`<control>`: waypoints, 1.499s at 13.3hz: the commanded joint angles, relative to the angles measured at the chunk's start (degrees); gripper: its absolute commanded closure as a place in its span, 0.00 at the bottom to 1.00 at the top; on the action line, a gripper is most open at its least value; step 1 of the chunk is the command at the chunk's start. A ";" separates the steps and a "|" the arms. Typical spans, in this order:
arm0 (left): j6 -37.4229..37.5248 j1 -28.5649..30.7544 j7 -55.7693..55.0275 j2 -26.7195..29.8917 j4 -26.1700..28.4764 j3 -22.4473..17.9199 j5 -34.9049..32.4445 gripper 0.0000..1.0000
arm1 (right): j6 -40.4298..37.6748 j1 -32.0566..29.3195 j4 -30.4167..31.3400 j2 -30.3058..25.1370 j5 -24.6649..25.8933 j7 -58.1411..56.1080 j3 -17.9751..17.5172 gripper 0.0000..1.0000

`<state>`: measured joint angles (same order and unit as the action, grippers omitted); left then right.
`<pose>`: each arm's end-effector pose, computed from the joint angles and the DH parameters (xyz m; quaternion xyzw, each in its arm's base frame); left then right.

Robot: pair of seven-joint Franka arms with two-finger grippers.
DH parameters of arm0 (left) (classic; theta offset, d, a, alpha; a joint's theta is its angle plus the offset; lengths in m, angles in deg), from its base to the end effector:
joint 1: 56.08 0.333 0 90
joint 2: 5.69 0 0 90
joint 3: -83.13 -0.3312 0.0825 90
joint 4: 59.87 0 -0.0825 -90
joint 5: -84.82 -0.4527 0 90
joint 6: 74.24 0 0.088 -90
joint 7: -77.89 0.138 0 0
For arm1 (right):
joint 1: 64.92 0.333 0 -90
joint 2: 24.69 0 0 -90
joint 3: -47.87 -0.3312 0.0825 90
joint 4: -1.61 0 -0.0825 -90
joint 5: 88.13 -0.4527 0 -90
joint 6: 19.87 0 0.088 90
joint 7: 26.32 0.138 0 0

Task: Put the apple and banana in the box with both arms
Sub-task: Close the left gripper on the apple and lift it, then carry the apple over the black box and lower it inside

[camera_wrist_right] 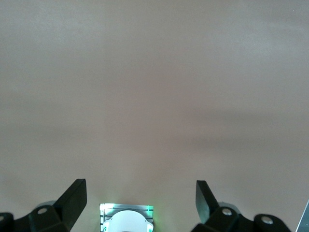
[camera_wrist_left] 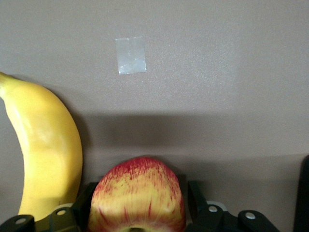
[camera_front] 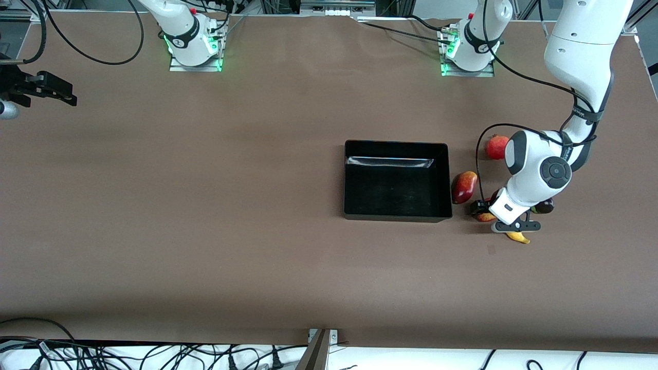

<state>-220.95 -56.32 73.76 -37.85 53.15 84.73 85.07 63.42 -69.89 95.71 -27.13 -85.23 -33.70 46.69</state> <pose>0.6637 -0.0218 0.1095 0.9996 0.0240 0.0130 0.0093 0.5884 -0.0462 0.5876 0.9965 0.0301 -0.0751 0.0185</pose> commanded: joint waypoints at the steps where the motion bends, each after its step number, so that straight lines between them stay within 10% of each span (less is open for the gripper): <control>1: -2.52 -0.02 -1.41 -0.88 0.63 -0.10 -0.86 0.22 | -1.29 -0.74 -1.37 0.41 0.27 0.53 -0.84 0.00; 4: -3.49 -0.02 -1.59 -1.24 0.63 -0.10 -0.86 0.23 | -1.20 -0.74 -1.37 0.50 0.27 0.53 -0.93 0.00; 9: -3.41 0.16 -1.42 -1.24 0.54 -0.10 -0.86 0.78 | -1.20 -0.74 -1.37 0.41 0.18 0.62 -0.93 0.00; 20: 18.11 -5.90 -16.34 14.05 -0.69 3.15 -0.86 0.83 | -1.03 -0.74 -1.37 0.50 0.18 0.62 -0.93 0.00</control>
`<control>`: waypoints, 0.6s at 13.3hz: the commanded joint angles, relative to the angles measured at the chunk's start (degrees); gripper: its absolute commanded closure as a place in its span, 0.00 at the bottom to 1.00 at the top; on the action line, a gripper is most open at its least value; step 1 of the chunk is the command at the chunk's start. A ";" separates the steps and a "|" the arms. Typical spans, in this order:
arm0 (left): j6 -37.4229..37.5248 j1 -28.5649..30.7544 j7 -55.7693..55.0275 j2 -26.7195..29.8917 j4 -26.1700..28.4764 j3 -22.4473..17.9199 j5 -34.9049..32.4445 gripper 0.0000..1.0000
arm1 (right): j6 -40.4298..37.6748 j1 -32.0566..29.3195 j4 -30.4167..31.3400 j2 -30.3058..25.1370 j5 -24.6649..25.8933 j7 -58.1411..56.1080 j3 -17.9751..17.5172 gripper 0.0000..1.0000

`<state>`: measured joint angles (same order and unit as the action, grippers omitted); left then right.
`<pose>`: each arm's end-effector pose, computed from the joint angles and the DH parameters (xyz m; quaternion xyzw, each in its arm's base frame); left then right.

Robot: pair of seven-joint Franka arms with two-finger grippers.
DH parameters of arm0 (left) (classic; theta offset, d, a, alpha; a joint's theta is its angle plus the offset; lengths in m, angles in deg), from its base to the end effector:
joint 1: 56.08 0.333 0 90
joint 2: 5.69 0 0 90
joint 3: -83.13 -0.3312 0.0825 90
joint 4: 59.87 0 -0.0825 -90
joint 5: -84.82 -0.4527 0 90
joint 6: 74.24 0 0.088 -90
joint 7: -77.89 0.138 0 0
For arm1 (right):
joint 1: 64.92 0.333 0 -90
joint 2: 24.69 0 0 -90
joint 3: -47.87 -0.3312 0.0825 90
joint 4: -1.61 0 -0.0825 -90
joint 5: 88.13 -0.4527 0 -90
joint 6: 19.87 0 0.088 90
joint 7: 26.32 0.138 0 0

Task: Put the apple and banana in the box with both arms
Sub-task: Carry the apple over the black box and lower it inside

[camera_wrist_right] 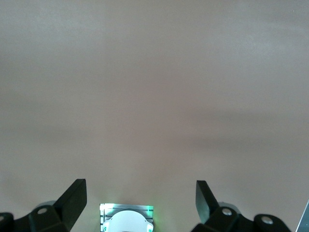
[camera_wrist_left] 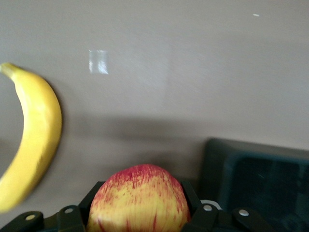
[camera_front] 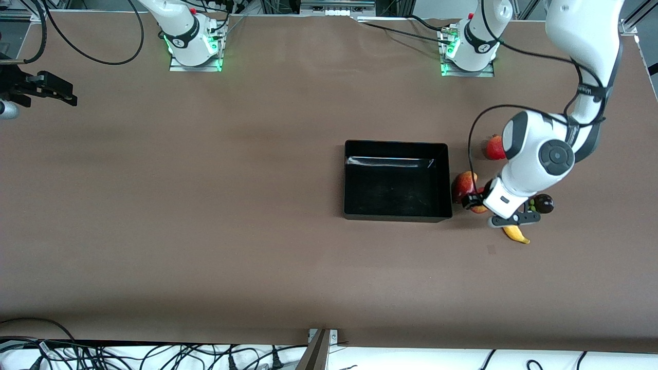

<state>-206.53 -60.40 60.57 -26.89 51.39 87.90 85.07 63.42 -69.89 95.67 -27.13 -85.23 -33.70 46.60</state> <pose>0.6657 -0.1060 0.2298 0.9970 0.0760 -0.0047 0.0160 0.5886 -0.0453 0.5880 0.9966 0.0308 -0.0748 0.0186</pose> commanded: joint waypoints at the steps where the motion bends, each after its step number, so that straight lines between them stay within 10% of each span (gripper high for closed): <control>1: 5.19 -3.13 -4.47 3.44 1.16 0.06 -0.95 0.84 | -1.03 -0.74 -1.34 0.50 0.18 0.61 -0.84 0.00; 8: 6.52 -10.35 -15.89 1.78 1.86 4.35 -0.95 0.84 | -0.94 -0.74 -1.34 0.41 0.18 0.53 -0.92 0.00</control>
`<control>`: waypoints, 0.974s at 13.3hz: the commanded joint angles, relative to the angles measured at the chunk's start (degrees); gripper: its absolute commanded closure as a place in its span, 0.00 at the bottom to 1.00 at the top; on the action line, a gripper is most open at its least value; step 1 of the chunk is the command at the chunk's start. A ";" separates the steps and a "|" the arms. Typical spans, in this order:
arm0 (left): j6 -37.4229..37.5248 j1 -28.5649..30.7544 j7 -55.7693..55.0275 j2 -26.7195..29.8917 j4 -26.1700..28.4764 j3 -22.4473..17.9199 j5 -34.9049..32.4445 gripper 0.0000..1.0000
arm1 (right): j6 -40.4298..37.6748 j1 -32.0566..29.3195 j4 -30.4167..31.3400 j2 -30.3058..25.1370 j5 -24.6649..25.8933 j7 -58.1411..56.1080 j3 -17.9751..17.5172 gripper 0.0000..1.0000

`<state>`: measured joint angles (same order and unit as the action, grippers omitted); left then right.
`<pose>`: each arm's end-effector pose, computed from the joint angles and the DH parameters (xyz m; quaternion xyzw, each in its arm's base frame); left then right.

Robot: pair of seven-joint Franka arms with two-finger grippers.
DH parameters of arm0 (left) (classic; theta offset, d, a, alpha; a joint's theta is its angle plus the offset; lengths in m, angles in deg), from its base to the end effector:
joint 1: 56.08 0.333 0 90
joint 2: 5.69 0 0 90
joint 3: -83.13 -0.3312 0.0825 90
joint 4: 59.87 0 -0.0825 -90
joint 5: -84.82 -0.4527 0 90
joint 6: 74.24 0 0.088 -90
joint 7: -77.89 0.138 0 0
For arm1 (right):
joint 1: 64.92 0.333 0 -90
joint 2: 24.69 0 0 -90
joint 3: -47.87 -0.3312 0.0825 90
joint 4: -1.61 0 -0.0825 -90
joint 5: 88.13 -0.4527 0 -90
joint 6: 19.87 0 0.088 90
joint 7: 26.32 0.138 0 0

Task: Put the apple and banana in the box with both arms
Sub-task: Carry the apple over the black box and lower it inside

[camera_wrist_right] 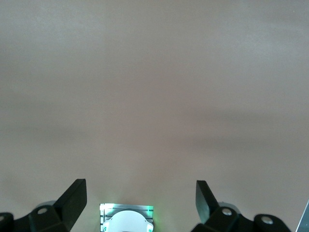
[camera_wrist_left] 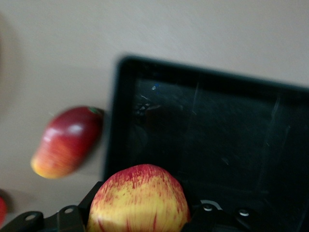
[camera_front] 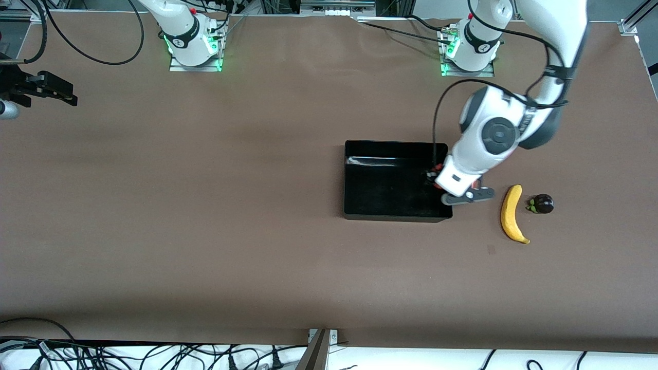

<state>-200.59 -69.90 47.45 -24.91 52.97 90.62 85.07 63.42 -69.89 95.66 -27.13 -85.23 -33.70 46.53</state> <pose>0.6079 -0.2370 0.2323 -0.9951 -0.0834 0.0537 0.0002 0.5886 -0.0446 0.5881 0.9965 0.0315 -0.0747 0.0187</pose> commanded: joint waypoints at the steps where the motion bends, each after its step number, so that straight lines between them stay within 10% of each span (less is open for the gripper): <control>1: 0.49 -1.02 -3.40 -0.90 0.28 2.17 -0.95 0.84 | -0.94 -0.65 -1.33 0.41 0.27 0.53 -0.85 0.00; 13: -6.44 -4.19 -6.57 -7.15 1.85 10.35 -0.95 0.84 | -0.85 -0.56 -1.33 0.50 0.62 0.44 -1.11 0.00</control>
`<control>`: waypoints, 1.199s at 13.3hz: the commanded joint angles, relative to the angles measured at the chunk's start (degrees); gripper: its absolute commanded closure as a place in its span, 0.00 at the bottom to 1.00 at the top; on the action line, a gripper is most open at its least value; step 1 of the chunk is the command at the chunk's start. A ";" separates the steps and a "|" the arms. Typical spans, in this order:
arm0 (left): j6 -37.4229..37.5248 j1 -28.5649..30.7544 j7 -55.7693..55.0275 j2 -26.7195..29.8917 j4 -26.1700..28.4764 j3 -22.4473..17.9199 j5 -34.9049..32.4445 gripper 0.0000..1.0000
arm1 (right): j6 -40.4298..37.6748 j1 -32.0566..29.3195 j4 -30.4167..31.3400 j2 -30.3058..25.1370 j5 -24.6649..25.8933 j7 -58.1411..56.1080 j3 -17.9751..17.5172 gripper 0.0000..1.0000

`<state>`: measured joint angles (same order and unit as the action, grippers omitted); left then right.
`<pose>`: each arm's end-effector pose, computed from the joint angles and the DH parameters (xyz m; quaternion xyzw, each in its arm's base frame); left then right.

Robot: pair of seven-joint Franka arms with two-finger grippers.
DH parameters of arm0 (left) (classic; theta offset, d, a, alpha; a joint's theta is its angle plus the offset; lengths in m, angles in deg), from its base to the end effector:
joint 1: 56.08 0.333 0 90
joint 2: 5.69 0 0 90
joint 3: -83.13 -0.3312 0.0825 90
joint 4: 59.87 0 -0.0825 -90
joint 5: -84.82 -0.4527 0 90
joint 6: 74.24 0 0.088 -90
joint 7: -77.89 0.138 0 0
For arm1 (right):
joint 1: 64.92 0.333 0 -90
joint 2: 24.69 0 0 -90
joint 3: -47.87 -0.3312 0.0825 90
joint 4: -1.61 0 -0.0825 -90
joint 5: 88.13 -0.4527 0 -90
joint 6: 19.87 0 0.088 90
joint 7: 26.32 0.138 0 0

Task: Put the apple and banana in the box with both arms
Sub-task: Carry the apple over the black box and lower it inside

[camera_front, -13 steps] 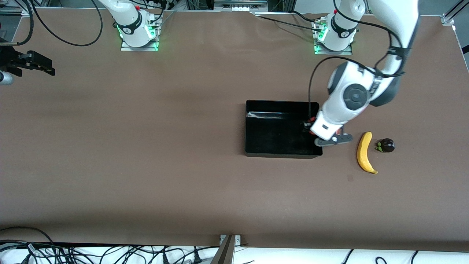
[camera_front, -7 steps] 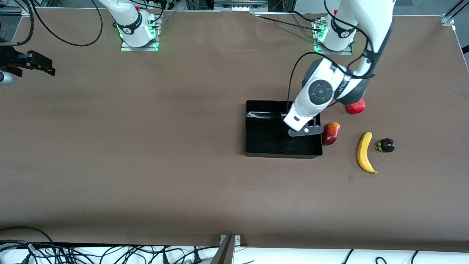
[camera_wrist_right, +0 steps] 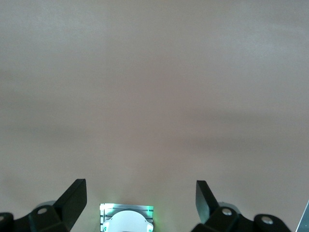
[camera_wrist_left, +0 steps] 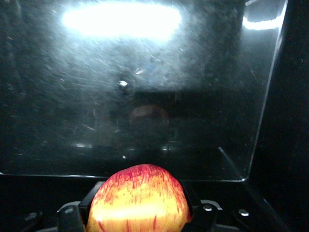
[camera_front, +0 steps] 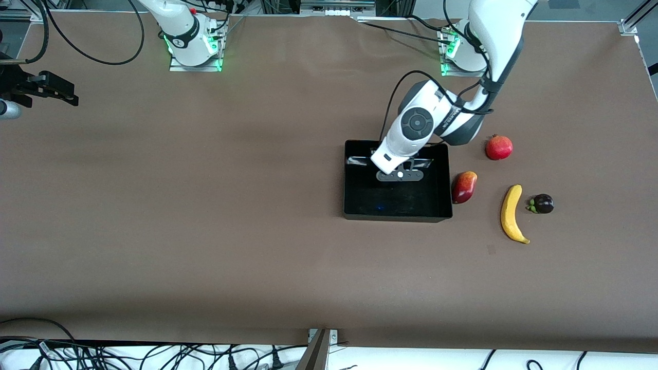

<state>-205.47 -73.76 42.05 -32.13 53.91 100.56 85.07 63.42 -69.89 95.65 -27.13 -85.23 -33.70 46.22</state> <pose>0.5241 -0.3733 0.1611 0.9951 0.0183 -0.0956 0.0169 0.5889 -0.0413 0.5882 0.9965 0.0341 -0.0745 0.0190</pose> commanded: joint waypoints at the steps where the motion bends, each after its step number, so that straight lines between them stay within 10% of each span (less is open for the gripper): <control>1: -2.44 -0.34 -1.77 -0.10 1.35 0.49 -0.95 0.84 | -0.85 -0.57 -1.40 0.50 0.62 0.44 -0.81 0.00; 16: -10.54 -1.04 -2.22 -7.04 1.18 0.50 -0.95 0.71 | -0.85 -0.57 -1.31 0.41 0.45 0.52 -0.81 0.00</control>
<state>-214.90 -74.36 41.11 -37.88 55.32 100.90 85.07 63.42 -69.89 95.64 -27.13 -85.23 -33.70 46.15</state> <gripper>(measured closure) 0.317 0.000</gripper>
